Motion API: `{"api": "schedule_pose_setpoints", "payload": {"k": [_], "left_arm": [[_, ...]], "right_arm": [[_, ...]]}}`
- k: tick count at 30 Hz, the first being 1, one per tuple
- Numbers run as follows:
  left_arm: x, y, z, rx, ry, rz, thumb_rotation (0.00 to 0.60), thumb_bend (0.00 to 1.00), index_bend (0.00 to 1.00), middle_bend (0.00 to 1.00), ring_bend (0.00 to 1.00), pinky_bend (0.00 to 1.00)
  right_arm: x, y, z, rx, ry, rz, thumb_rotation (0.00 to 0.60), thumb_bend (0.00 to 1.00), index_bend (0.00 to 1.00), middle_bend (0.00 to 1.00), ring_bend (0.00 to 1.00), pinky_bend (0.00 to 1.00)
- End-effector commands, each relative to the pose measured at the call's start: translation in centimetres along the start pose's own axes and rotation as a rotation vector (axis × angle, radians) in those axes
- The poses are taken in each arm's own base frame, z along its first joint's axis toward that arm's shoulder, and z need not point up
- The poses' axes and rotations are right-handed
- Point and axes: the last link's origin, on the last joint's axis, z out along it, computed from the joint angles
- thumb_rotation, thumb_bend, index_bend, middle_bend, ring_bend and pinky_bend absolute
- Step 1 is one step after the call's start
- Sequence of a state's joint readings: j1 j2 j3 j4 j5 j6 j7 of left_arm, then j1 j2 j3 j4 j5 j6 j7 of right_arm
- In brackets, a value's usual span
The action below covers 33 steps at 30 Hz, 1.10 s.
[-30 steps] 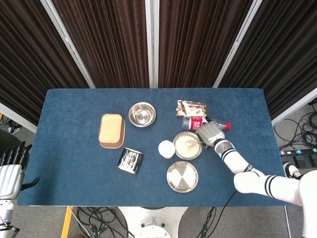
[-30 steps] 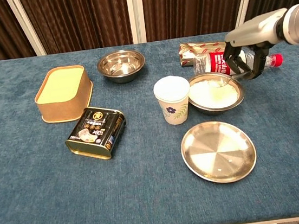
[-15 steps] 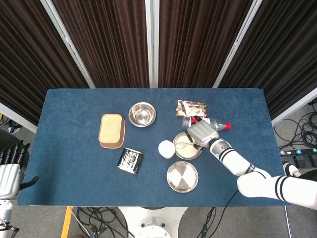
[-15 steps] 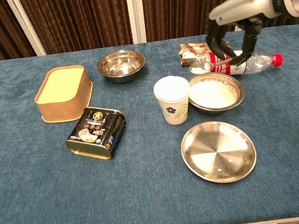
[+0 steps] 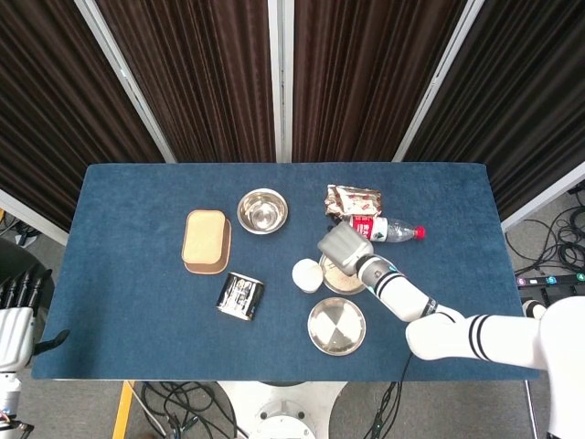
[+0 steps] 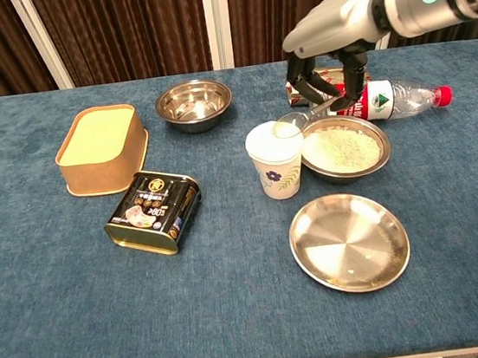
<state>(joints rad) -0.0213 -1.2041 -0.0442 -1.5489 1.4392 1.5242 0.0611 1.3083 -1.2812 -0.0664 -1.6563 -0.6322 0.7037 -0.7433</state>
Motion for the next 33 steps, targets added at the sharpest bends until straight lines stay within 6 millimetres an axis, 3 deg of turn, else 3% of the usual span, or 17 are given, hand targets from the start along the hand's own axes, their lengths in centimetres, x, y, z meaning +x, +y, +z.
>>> {"api": "schedule_pose_setpoints", "payload": {"k": [1,9,19,26,33], "left_arm": [[-0.2,-0.1,-0.1,0.002,0.0,-0.005,0.6,0.03,0.11,0.04,0.03,0.06],[-0.5,-0.5,-0.6,0.018,-0.001,-0.018,0.6,0.03,0.11,0.04,0.03,0.06],[-0.8,-0.5,-0.6,0.012,-0.003,-0.027,0.6,0.03,0.11,0.04,0.03,0.06],[-0.9,-0.4,-0.4,0.005,-0.002,-0.028,0.6,0.03,0.11,0.04,0.03,0.06],[-0.9,-0.4,-0.4,0.007,0.0,-0.028,0.6,0.03,0.11,0.04,0.03,0.06]], "right_arm": [[0.2,-1.8,0.7,-0.002,0.061,-0.14,0.6,0.33,0.63,0.58,0.25,0.02],[-0.1,-3.5,0.1,-0.006,0.179,-0.349,0.6,0.33,0.64,0.58,0.25,0.0],[-2.3,-4.8,-1.2,-0.029,0.303,-0.568,0.6,0.33,0.65,0.59,0.27,0.0],[-3.7,-4.8,-1.5,-0.07,0.342,-0.663,0.6,0.33,0.65,0.59,0.27,0.0],[-3.6,-5.2,-1.6,-0.128,0.431,-0.674,0.6,0.33,0.65,0.59,0.28,0.0]]}}
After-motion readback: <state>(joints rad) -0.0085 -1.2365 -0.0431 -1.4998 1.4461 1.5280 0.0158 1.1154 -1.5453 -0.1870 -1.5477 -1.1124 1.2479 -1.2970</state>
